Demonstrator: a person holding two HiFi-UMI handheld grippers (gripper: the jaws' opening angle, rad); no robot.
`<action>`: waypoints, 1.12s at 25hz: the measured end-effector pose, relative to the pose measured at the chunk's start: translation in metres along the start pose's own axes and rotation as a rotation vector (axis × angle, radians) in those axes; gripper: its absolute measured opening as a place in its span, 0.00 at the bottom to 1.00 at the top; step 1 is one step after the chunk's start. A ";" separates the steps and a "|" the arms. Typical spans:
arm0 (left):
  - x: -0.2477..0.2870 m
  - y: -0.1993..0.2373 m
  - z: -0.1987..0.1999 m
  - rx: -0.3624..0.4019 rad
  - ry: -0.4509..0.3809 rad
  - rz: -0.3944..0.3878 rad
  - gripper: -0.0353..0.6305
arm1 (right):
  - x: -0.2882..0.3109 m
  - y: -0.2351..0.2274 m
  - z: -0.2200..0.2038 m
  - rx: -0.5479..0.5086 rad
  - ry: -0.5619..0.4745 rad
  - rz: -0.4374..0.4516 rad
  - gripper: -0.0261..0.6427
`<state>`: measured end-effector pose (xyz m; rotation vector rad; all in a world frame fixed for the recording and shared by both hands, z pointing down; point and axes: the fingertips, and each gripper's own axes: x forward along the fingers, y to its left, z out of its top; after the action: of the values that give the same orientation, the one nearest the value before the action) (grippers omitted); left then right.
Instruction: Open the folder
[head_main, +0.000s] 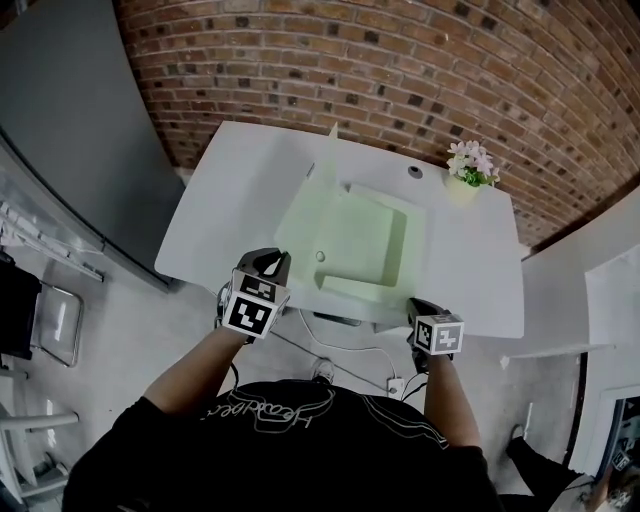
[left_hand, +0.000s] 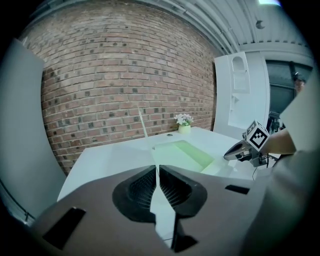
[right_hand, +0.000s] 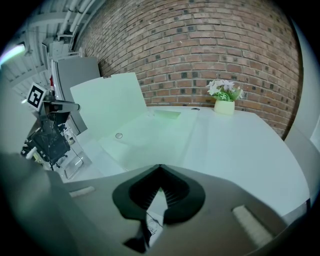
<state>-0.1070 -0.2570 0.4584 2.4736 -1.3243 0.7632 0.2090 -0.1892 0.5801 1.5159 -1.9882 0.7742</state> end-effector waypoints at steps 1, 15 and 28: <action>0.000 0.003 -0.002 -0.009 0.002 0.008 0.09 | 0.000 0.000 0.000 0.002 -0.001 0.002 0.04; 0.004 0.043 -0.034 -0.231 0.034 0.056 0.09 | -0.001 0.004 0.000 0.020 -0.057 0.050 0.04; 0.013 0.079 -0.073 -0.447 0.076 0.109 0.09 | -0.006 0.006 0.003 0.029 -0.080 0.108 0.04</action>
<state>-0.1909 -0.2795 0.5234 2.0193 -1.4286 0.5077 0.2047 -0.1860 0.5737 1.4870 -2.1411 0.8003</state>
